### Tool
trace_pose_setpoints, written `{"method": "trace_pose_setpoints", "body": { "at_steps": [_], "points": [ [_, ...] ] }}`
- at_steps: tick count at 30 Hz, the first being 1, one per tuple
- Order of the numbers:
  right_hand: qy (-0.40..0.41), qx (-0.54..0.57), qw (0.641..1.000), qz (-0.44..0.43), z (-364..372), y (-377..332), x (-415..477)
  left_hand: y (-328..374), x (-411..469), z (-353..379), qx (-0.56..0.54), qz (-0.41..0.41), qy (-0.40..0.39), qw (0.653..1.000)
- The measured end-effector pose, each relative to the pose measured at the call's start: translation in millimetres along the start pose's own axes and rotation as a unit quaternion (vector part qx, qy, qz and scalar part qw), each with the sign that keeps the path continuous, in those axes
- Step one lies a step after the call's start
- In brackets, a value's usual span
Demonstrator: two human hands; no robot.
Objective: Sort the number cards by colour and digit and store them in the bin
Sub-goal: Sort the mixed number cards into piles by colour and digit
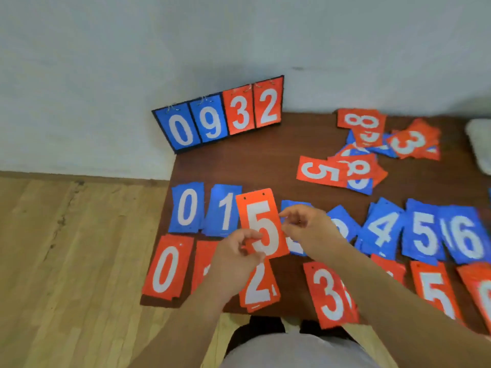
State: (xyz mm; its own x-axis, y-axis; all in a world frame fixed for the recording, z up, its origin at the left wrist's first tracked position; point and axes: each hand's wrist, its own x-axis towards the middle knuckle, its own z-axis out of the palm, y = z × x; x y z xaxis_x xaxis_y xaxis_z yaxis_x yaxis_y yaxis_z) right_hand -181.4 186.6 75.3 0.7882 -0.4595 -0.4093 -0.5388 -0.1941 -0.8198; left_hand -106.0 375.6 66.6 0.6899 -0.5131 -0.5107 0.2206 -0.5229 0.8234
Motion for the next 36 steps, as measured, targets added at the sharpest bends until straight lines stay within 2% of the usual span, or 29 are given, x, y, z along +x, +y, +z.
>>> {"method": "trace_pose_setpoints", "body": {
  "at_steps": [4, 8, 10, 13, 19, 24, 27, 33, 36],
  "points": [
    [0.117, 0.046, 0.991, 0.05, -69.8, 42.9, -42.2, 34.6, 16.3, 72.9, 0.065, 0.078, -0.111, 0.989],
    [0.194, 0.08, 0.974, 0.083, -117.0, 81.7, -83.3, 60.0, 13.6, 136.8, 0.109, 0.091, -0.199, 0.97],
    [0.215, 0.086, 0.968, 0.094, -135.7, 103.2, -101.2, 66.1, 8.5, 167.4, 0.132, 0.102, -0.215, 0.962],
    [0.233, 0.083, 0.963, 0.109, -157.4, 133.3, -117.0, 69.3, 2.6, 201.9, 0.123, 0.097, -0.175, 0.972],
    [0.194, 0.041, 0.973, 0.118, -207.0, 189.6, -151.4, 61.5, -24.5, 280.6, 0.186, 0.081, -0.153, 0.967],
    [0.144, -0.047, 0.979, 0.14, -235.0, 255.7, -164.3, 29.4, -42.9, 354.8, 0.275, 0.106, -0.146, 0.944],
    [0.104, -0.095, 0.979, 0.149, -242.4, 283.5, -161.7, 12.7, -42.3, 384.9, 0.357, 0.111, -0.136, 0.917],
    [0.05, -0.142, 0.979, 0.138, -256.2, 294.9, -155.9, 9.1, -35.3, 406.0, 0.533, 0.142, -0.088, 0.83],
    [0.062, -0.149, 0.98, 0.119, -269.0, 284.7, -157.1, 21.6, -33.2, 399.9, 0.52, 0.118, -0.076, 0.842]
  ]
}}
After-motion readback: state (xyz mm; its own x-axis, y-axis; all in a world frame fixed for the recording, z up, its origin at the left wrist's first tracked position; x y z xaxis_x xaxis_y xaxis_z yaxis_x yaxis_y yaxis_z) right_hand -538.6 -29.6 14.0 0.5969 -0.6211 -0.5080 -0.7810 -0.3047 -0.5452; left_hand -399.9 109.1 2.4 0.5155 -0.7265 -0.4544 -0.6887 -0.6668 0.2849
